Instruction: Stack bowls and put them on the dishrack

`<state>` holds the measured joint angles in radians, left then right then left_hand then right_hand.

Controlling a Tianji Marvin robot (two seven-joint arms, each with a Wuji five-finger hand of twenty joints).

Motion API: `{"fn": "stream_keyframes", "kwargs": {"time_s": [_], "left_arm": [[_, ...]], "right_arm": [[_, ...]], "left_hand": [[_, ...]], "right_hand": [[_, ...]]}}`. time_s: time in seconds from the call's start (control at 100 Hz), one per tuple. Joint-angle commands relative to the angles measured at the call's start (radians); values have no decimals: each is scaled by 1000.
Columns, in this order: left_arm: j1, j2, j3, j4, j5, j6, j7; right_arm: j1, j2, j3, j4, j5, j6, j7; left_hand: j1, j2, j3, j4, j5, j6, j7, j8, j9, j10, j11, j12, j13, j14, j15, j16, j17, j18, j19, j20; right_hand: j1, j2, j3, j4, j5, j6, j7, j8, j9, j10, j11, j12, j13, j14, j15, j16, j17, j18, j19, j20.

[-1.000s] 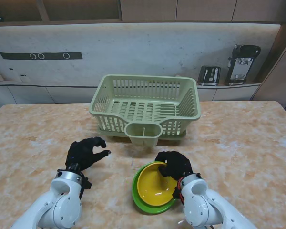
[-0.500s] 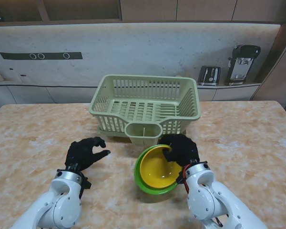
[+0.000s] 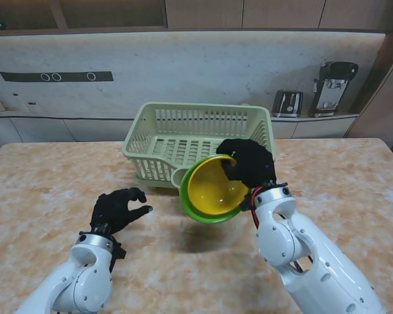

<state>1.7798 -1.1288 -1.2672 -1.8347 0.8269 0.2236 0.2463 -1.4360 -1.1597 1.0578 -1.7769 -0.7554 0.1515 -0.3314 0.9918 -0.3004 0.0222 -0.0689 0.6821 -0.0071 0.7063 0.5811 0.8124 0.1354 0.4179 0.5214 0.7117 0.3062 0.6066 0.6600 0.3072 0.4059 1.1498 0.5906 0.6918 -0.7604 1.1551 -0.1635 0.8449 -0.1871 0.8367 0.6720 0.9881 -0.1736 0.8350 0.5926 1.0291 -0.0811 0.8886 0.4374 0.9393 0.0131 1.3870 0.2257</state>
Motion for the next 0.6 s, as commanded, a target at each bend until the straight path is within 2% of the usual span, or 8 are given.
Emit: {"fn": "stream_keyframes", "kwargs": {"time_s": [0.0,0.31,0.59], "left_arm": [[0,-2,3,-2,-4,-2,-16],[-3,-2,5,0,-7,-5,-17],[-3,-3,4,0,-7,-5,-15]], "right_arm": [[36,-15,-1,-20,-5,3,1],[193,-37,-46,70,15,35,-29],[358,-58,-117,231,29,40,-51]], "left_hand": [[12,-15,-2,27,-13,-21,13,-5,23,-15,19,18,16,-8,13,13,1,-15,23,16],[11,-14,-3,27,-11,-20,15,-5,23,-17,19,18,17,-8,13,13,0,-16,22,16],[11,-14,-3,27,-11,-19,14,-5,23,-17,19,18,17,-8,13,13,1,-14,23,16]], "right_hand": [[157,142,94,47,195,-209,193,106,35,-86,-8,12,83,-90,43,69,27,-56,-1,4],[148,139,86,36,199,-218,167,85,47,-94,-38,-6,97,-95,-9,61,46,-76,-39,-2],[147,144,78,26,197,-226,161,73,45,-101,-46,-21,101,-101,-36,50,51,-87,-61,-10]]}}
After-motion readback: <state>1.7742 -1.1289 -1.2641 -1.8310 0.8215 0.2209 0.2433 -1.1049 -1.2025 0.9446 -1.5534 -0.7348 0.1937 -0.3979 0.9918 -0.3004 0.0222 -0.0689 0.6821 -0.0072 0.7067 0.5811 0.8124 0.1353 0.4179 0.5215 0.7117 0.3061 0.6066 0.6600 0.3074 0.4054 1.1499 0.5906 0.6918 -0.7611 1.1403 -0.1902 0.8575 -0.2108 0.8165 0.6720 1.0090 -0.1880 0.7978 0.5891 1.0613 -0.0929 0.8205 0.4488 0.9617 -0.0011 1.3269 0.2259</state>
